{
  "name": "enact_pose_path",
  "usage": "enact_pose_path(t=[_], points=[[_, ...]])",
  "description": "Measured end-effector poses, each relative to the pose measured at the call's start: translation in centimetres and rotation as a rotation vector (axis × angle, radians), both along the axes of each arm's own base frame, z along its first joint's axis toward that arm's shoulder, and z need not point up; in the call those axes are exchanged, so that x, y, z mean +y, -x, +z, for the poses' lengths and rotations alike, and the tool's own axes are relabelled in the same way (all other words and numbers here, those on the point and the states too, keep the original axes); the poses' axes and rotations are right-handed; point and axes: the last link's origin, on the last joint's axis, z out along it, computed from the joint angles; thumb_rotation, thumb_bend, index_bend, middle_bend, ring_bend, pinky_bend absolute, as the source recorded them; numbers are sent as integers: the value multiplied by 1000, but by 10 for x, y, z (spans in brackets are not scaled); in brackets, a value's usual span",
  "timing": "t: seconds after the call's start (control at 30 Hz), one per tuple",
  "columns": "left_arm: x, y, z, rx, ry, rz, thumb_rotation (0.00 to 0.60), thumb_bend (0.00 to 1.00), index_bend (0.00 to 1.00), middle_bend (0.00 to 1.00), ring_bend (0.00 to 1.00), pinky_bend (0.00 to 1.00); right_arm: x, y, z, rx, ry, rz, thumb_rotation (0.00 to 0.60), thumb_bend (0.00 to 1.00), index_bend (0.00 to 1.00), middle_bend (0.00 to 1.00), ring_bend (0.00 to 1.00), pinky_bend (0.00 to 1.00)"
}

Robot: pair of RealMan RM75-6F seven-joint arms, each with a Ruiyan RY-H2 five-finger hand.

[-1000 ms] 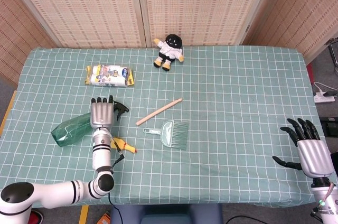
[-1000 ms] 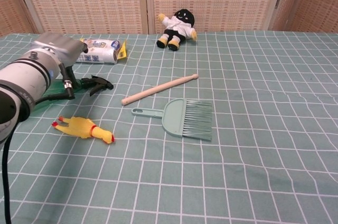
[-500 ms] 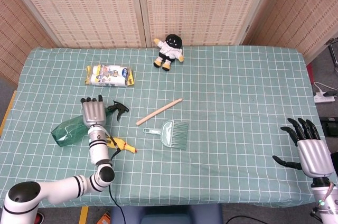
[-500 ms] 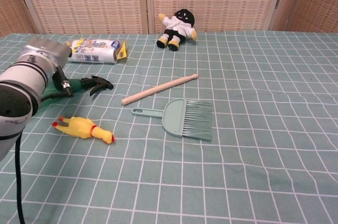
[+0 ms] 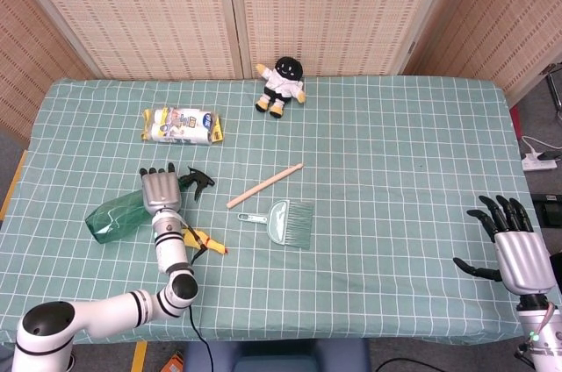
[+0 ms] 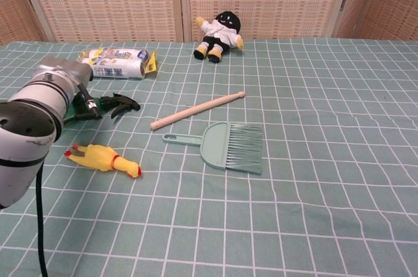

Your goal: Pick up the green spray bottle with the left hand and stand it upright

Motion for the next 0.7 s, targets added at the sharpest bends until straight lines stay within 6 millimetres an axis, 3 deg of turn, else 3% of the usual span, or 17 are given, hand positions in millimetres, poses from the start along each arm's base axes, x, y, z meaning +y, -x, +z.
enact_pose_path(t=[0.43, 0.7], points=[[15, 14, -10, 72, -21, 44, 600, 233, 194, 331, 246, 215, 0, 0, 0, -3, 1, 0, 600, 0, 233, 94, 28, 39], [20, 17, -15, 92, -27, 47, 600, 259, 270, 411, 308, 267, 0, 0, 0, -4, 2, 0, 600, 0, 232, 94, 29, 39]])
